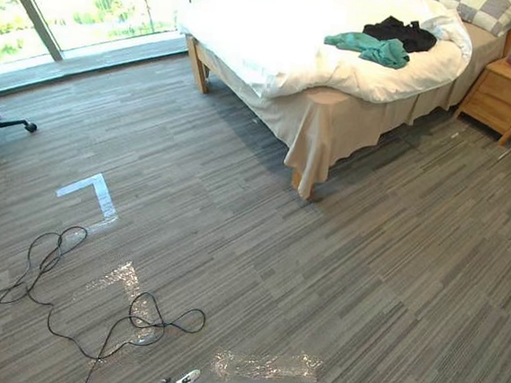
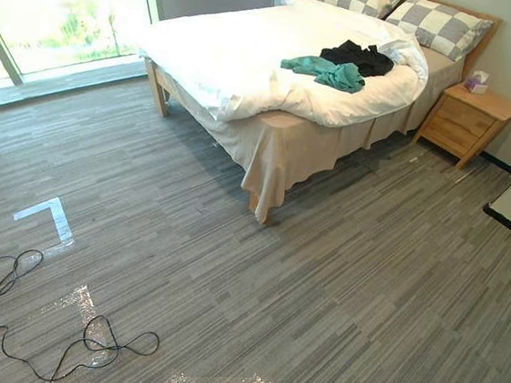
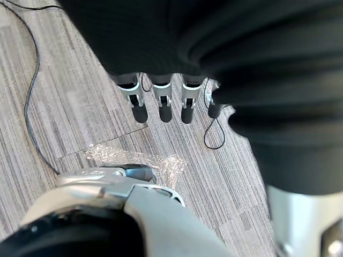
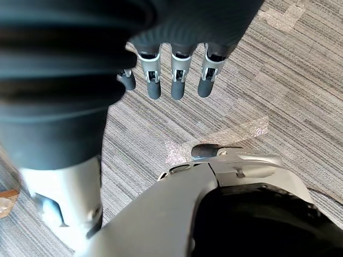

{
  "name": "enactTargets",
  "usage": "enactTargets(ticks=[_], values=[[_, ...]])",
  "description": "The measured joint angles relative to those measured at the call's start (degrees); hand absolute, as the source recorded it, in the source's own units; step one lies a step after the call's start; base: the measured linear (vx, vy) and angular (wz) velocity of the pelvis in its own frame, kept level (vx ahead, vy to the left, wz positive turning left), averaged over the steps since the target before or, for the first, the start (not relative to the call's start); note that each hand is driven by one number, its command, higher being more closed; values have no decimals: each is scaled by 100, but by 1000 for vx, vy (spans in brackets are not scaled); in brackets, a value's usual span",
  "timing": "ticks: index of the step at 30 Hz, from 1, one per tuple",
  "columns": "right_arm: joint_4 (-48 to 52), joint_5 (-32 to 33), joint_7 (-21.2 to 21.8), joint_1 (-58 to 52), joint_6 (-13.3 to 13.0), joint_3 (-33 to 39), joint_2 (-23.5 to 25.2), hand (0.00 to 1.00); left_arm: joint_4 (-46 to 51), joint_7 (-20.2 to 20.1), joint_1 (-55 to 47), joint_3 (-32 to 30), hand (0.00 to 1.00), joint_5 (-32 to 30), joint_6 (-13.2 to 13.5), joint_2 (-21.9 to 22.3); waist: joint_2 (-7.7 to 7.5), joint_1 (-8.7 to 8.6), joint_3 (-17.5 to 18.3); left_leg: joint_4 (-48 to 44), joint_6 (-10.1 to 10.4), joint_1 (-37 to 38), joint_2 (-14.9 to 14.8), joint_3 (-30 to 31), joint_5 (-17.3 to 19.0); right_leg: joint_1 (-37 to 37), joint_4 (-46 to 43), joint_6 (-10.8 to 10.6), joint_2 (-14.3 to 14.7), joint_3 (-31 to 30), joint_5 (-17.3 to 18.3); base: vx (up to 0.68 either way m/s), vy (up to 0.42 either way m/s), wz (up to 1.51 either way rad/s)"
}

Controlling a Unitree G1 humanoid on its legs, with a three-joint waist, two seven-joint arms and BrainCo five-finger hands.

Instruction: Tidy the bed and pick cloth on bed and put in laundry

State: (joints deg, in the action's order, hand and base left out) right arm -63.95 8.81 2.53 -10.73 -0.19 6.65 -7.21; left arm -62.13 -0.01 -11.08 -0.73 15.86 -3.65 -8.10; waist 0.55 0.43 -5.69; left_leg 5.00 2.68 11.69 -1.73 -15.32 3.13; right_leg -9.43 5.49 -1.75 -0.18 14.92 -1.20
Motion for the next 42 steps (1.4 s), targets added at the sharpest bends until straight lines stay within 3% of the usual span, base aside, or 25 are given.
enactTargets(ticks=[9, 12, 14, 17, 18, 19, 21, 24, 26, 27, 30, 31, 32, 33, 34, 35, 36, 38, 40, 42], values=[[63, 4, 4, 40, 93, 25, 7, 0, 8, -15, 82, 6, 0, -530, -63, -12, -58, -2, -119, 0, -29, 18, -14, -235, -13, 97, 34, 67, 26, -145, 45, -82, -31, -14], [115, 11, 6, 4, 91, 27, 10, 0, -4, -17, 62, 16, 0, -363, -17, -14, -56, -18, -118, -1, -89, 18, -21, -273, 0, 101, 34, 113, 37, -158, 81, -51, -38, -8], [122, 175, 31, -30, 55, 58, 19, 0, -4, -75, 35, 19, 0, -284, 105, -14, -61, -50, -118, -14, -122, 14, -23, -274, 20, 107, 0, 146, 33, -153, 109, 0, 0, 0], [263, 340, 70, -30, -72, 109, 56, 0, 6, -229, 40, 85, 0, -282, 285, -51, -80, -119, -212, -85, -227, -82, -25, -389, 100, 951, -1588, -76, -198, -131, 875, 11, 21, -19], [364, 361, 69, 4, -174, 113, 112, 0, 17, -223, 53, 177, 0, -277, 428, -115, -123, -110, -342, -202, -286, -49, -10, -615, 99, 1247, -2274, -197, -445, 182, 1138, 30, 39, -46], [360, 361, 69, 30, -207, 112, 137, 0, 19, -219, 39, 182, 0, -265, 484, -138, -171, -98, -367, -264, -274, -50, 1, -704, 141, 1285, -2339, -153, -551, 437, 1238, 79, 46, -66], [337, 362, 69, 89, -261, 100, 191, 0, 14, -209, 50, 219, 0, -273, 609, -195, -232, -126, -455, -449, -200, -24, -44, -833, 257, 1176, -2200, 206, -576, 661, 1099, 84, -7, -39], [349, 363, 52, 99, -322, 61, 135, 0, 16, -169, 111, 421, 0, -272, 724, -198, -113, -234, -547, -377, -120, 95, -257, -976, 291, 667, -1165, 150, -138, 617, 567, 90, -40, -26], [367, 343, -18, 143, -316, 48, 125, 0, 15, -17, 103, 418, 0, -299, 842, -164, -72, -250, -593, -313, -97, 147, -278, -1104, 292, 672, -1160, 132, -101, 620, 518, 84, -22, -26], [402, 341, -59, 137, -309, 48, 116, 0, 21, 97, 104, 412, 0, -322, 939, -129, -43, -250, -616, -318, -84, 174, -303, -1147, 300, 744, -1322, 118, -120, 634, 526, 54, -5, -28], [636, 310, -88, 67, -263, 44, 132, 0, 160, 375, 77, 411, 0, -379, 1227, -96, 28, -268, -761, -400, 41, 401, -391, -1237, 429, 1121, -2530, -240, -358, 727, 902, 11, -12, -8], [738, 209, -120, -14, -262, 42, 189, 0, 272, 462, 43, 403, 0, -403, 1330, -121, -61, -258, -727, -512, 47, 440, -388, -1235, 548, 1116, -2643, -154, -481, 807, 1016, 7, -72, -3], [794, 76, -156, -90, -245, -22, 217, 0, 372, 563, -22, 388, 0, -402, 1432, -149, -161, -179, -657, -785, 125, 401, -421, -1248, 798, 1046, -2670, 51, -517, 814, 1199, 58, -132, -14], [796, -35, -162, -85, -200, -74, 191, 0, 505, 672, -77, 387, 0, -403, 1460, -138, -151, -111, -606, -1110, 217, 323, -503, -1260, 1077, 946, -2557, 260, -482, 877, 1402, 86, -154, -18], [795, -67, -160, -78, -169, -90, 157, 0, 545, 738, -102, 386, 0, -405, 1481, -109, -111, -111, -581, -1289, 296, 264, -584, -1264, 1203, 864, -2410, 343, -442, 949, 1485, 126, -153, -4], [787, -103, -155, -35, -100, -137, 66, 0, 629, 842, -163, 321, 0, -412, 1527, -19, -40, -89, -465, -2183, 346, -45, -860, -1195, 1426, 787, -2142, 369, -291, 979, 1530, 118, -101, 3], [779, -102, -155, 1, -61, -206, 14, 0, 681, 898, -167, 229, 0, -408, 1553, 40, 8, -99, -453, -3119, 271, -427, -1109, -1078, 1492, 776, -2094, 398, -228, 970, 1543, 166, -123, -5], [676, -29, -142, 123, -21, -588, -284, 0, 739, 1073, -211, 50, 0, -296, 1729, 271, 295, -71, -520, -5440, 130, -1416, -1717, -364, 805, 341, -1658, 548, 77, 859, 1470, 235, -107, -27], [528, 14, -133, 307, -24, -791, -421, 0, 741, 1154, -337, 65, 0, -292, 1852, 342, 354, -21, -498, -6289, 101, -1829, -1764, 10, 886, 46, -1485, 595, 164, 566, 1501, 389, -18, -60], [419, 163, -69, 571, -39, -790, -446, 0, 835, 1153, -333, 70, 0, -297, 1905, 358, 355, 59, -503, -6388, 146, -2219, -1490, 373, 1121, -97, -1346, 601, 118, 172, 1496, 321, 45, -94]])
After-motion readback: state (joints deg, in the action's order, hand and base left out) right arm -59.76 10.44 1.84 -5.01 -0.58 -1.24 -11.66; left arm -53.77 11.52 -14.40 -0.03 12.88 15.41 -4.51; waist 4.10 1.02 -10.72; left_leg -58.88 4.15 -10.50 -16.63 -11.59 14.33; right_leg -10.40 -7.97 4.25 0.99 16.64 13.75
